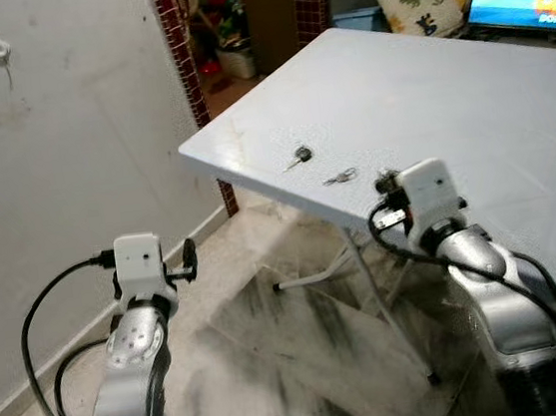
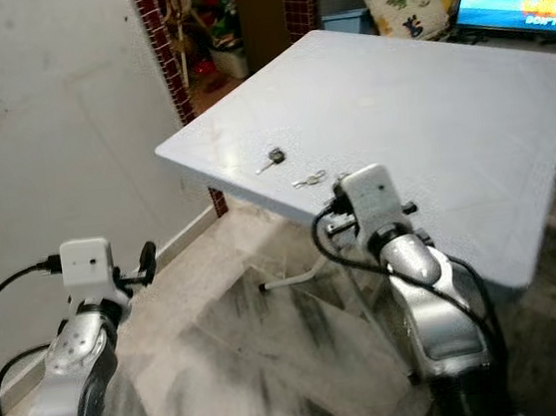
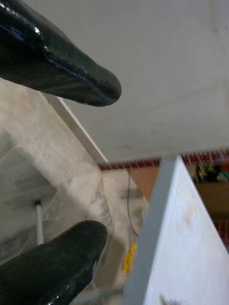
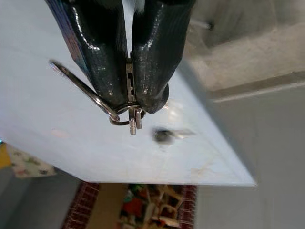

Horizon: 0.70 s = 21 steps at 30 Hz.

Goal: Hang keys on a hook

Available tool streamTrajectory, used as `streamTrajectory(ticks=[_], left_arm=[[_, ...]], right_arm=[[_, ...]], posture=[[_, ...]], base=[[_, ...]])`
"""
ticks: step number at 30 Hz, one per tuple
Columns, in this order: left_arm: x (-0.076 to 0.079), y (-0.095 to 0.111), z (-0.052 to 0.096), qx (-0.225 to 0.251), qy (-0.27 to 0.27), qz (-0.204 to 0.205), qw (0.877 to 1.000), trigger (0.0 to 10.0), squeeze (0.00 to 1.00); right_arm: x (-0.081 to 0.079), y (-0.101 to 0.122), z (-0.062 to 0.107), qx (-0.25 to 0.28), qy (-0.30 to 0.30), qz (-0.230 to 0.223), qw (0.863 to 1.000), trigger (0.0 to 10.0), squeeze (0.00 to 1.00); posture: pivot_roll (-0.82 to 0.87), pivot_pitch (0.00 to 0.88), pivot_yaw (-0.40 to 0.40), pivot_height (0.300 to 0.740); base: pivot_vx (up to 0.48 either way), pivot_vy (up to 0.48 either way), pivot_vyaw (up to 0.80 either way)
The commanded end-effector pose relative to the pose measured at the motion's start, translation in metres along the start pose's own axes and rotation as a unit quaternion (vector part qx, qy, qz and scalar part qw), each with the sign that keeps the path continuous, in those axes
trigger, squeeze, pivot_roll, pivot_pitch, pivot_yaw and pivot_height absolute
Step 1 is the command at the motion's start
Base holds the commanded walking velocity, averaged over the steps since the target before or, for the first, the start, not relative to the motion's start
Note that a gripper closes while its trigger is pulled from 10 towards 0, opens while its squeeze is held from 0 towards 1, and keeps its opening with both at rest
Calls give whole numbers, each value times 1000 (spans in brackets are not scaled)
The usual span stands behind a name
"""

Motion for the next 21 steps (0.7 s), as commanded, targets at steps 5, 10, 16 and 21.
streamTrajectory(ticks=[5, 10, 16, 21], left_arm=[[-7, 2, -4, 0, 14, -7, 1000, 10000, 0], [-6, 3, -5, 2, 14, -7, 1000, 10000, 0], [-3, 10, -7, 27, -8, -21, 999, 10000, 0], [-5, 10, -6, 28, -10, -2, 1000, 10000, 0]], right_arm=[[1, 4, -2, 10, -35, -31, 999, 10000, 0], [1, 2, -2, 6, -40, -35, 999, 10000, 0], [0, 6, -5, 13, -41, -34, 998, 10000, 0], [-3, 9, -7, 21, -32, -32, 999, 10000, 0]], posture=[[-19, 0, 100, 740], [-20, 0, 102, 740], [-17, 0, 103, 740], [-7, 0, 98, 740]], base=[[0, 480, 0], [0, 475, 0], [0, 0, 0], [0, 0, 0]])
Point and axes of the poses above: a point about 5 cm out from each wrist's last joint towards the gripper, its own z axis pointing back from the gripper into the wrist, its own y axis along the axis of the wrist's last joint, x = y × z, the point moved 1 cm from there along -z, pointing out of the wrist towards the gripper, and after that the axes turned 1 degree about z, right-handed, at the moved point
